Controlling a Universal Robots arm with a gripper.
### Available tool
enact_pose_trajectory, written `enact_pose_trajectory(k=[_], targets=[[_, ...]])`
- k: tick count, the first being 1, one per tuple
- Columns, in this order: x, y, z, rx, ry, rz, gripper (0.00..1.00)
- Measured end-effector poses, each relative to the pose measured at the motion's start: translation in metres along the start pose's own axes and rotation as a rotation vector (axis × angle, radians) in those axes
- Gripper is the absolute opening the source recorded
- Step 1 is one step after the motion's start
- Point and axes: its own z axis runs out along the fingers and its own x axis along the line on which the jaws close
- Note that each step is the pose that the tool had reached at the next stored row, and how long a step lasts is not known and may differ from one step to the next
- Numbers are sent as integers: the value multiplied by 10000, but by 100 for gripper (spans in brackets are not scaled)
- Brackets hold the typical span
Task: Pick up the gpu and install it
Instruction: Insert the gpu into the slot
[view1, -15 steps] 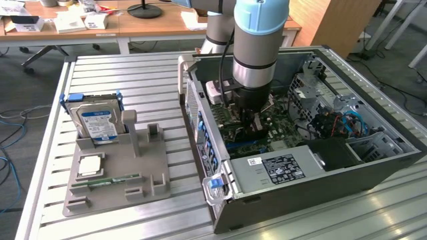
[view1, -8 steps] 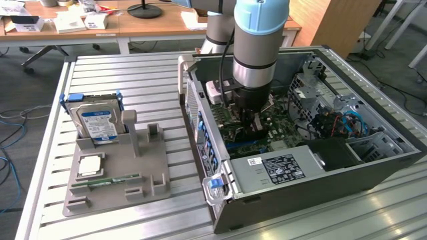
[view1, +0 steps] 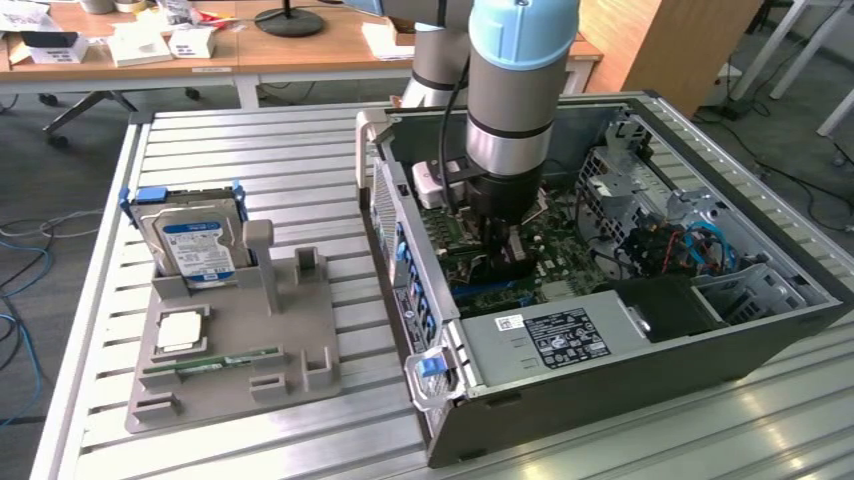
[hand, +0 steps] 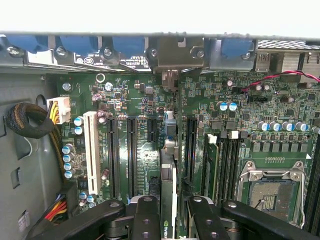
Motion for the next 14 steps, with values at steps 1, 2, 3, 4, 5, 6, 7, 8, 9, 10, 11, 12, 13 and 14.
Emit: enact_pose_trajectory(k=[1, 2, 3, 4, 5, 6, 7, 8, 9, 10, 11, 12, 13, 14], targets=[[0, -2, 0, 1, 0, 0, 26], [0, -3, 0, 0, 0, 0, 26], [0, -5, 1, 0, -1, 0, 26], [0, -7, 1, 1, -1, 0, 26], [0, -7, 1, 1, 0, 0, 26], [0, -7, 1, 1, 0, 1, 26], [0, -7, 1, 0, 0, 1, 26], [0, -8, 1, 1, 0, 0, 26], [0, -8, 1, 1, 0, 0, 26], [0, -8, 2, 3, 0, 0, 26], [0, -8, 5, 11, 0, -1, 26], [0, -8, 8, 17, -1, -3, 26], [0, -8, 9, 20, 0, -4, 26], [0, -7, 11, 25, -1, -2, 26]])
